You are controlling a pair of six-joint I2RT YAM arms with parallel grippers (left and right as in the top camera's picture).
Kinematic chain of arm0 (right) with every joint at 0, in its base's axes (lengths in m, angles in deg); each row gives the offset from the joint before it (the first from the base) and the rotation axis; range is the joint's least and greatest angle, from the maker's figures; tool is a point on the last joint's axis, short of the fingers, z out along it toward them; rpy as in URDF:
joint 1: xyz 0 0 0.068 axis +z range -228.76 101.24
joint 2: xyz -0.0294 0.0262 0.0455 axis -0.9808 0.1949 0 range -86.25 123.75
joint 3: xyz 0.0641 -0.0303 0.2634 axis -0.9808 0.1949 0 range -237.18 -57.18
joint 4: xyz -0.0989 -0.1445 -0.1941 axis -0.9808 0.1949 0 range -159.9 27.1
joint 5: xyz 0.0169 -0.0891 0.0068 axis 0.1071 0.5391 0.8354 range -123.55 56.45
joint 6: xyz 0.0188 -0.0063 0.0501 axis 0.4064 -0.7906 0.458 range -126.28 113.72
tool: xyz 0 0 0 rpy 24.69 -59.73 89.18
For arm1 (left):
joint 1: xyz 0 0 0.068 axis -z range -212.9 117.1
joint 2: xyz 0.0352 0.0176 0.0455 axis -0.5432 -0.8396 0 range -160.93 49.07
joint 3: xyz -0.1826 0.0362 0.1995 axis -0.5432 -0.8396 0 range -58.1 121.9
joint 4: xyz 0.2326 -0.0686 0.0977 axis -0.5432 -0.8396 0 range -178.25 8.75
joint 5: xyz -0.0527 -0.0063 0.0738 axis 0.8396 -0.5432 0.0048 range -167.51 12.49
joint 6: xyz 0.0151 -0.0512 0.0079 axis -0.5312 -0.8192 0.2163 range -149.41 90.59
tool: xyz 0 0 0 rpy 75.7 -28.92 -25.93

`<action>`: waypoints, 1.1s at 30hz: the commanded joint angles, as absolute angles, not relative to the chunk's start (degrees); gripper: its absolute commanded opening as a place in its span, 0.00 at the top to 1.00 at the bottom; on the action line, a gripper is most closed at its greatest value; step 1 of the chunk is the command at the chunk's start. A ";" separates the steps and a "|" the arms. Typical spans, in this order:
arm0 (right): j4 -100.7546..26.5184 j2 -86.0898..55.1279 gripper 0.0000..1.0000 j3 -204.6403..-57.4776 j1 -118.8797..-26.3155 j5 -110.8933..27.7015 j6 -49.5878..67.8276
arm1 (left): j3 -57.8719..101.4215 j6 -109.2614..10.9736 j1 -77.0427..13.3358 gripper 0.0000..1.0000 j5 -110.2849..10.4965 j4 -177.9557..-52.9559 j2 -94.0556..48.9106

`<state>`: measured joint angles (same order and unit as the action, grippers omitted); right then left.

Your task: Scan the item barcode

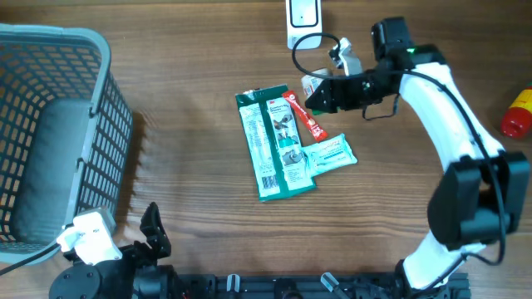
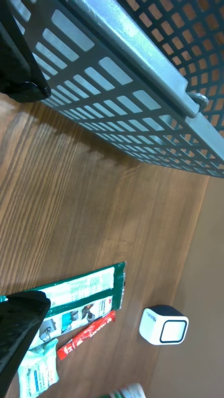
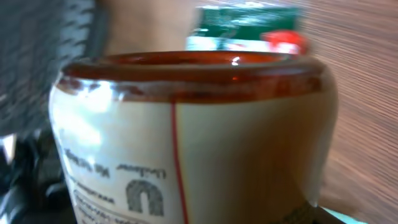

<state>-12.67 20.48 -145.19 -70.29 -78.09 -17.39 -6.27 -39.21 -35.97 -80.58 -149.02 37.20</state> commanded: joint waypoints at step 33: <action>-25.50 36.00 0.14 -146.39 -64.65 -27.20 -4.50 | -6.20 -39.52 -35.75 0.00 -80.10 -148.93 37.46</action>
<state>-25.83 36.00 -145.19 -65.48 -31.44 -8.54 -6.27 -39.21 -35.97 -80.58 -149.04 37.20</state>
